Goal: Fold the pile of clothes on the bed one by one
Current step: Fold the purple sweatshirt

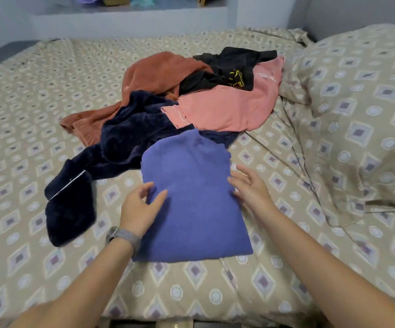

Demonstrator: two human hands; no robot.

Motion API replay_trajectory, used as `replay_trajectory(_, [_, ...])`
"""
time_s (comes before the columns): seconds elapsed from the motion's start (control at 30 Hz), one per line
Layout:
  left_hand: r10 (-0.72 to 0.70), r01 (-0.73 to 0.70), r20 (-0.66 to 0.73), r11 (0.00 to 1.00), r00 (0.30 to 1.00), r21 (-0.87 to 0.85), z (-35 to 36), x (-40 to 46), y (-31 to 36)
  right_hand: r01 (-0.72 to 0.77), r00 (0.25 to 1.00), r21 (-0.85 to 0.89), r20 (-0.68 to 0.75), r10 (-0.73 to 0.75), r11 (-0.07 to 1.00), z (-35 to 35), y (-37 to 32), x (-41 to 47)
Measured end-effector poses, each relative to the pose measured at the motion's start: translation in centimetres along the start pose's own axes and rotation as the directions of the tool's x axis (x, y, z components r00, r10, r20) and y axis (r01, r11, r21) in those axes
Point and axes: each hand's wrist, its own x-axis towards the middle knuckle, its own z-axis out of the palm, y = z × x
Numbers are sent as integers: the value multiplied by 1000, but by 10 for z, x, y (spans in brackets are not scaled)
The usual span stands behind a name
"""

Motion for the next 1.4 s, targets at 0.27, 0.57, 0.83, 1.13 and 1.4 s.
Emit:
replay_trajectory(0.27, [-165, 153, 14, 941, 986, 302, -13, -39, -32, -144, 988, -383, -101, 114, 912, -39, 57, -58])
replay_trajectory(0.57, [-416, 438, 191, 895, 889, -87, -15, -101, -52, -199, 979, -243, 4, 206, 950, -24, 57, -112])
replay_trajectory(0.83, [-271, 188, 212, 920, 939, 344, -38, -149, -65, -252, 933, -455, 119, 339, 854, -46, 72, -168])
replay_trajectory(1.13, [-418, 465, 223, 852, 881, -241, -29, -94, -40, -294, 950, -92, 78, 301, 952, -31, 38, -104])
replay_trajectory(1.4, [-289, 417, 366, 840, 885, -347, -14, -36, -36, -67, 983, -433, 128, 135, 899, -4, 33, -44])
